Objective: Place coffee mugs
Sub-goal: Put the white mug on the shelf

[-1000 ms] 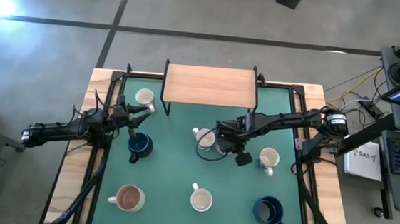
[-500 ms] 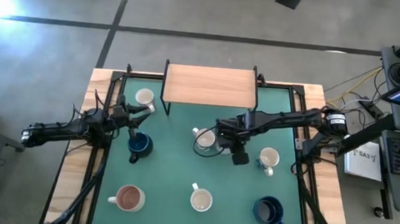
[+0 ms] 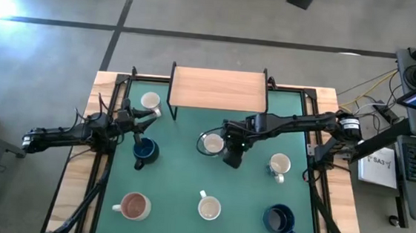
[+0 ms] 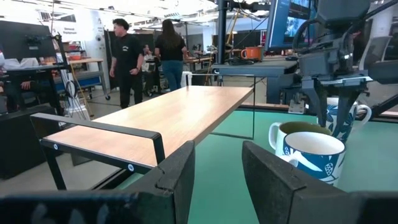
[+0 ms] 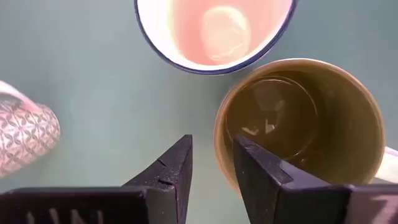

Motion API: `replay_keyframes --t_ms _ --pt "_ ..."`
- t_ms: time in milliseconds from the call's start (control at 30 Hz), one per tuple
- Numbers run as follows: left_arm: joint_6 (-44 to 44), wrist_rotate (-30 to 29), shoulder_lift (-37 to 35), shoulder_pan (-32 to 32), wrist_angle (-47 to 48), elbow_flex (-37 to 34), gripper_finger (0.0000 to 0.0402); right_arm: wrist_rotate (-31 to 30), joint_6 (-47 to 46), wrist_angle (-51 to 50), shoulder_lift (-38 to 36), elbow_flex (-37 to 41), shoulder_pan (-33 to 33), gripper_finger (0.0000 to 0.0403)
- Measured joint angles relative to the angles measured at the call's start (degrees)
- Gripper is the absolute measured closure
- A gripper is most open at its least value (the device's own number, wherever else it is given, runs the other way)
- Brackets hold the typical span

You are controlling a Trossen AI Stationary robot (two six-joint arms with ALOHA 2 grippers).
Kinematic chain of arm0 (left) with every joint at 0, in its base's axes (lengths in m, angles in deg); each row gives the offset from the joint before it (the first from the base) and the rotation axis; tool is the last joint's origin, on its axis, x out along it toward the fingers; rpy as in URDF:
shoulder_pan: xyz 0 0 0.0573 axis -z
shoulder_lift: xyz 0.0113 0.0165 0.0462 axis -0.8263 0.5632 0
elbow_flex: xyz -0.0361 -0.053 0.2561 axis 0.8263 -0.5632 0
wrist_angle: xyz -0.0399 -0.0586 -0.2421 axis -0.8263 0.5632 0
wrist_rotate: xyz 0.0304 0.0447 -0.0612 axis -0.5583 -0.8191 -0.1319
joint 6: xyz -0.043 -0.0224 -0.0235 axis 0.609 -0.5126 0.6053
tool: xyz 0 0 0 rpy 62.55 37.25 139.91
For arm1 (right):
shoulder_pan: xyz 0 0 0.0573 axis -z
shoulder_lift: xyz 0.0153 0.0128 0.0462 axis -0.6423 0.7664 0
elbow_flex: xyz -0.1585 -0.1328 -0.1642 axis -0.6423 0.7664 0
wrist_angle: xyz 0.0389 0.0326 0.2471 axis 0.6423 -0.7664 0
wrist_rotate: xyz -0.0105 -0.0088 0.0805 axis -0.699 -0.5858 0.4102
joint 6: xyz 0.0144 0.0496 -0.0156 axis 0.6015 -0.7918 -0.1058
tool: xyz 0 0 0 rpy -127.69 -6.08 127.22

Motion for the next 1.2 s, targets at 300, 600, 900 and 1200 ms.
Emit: replay_keyframes --t_ms 300,600,900,1200 --pt "0.0 0.0 0.0 0.0 0.0 0.0 0.0285 0.0 0.5 0.2 2.8 0.3 0.0 0.0253" --pt "0.0 0.0 0.0 0.0 0.0 0.0 0.0285 -0.5 2.1 -0.1 6.2 0.4 0.0 0.0265" --pt "0.0 0.0 0.0 0.0 0.0 0.0 0.0285 2.2 1.7 -1.1 5.9 0.3 0.1 0.0384" --pt "0.0 0.0 0.0 0.0 0.0 0.0 0.0285 3.7 3.7 -14.5 3.1 -7.7 0.0 0.0389"
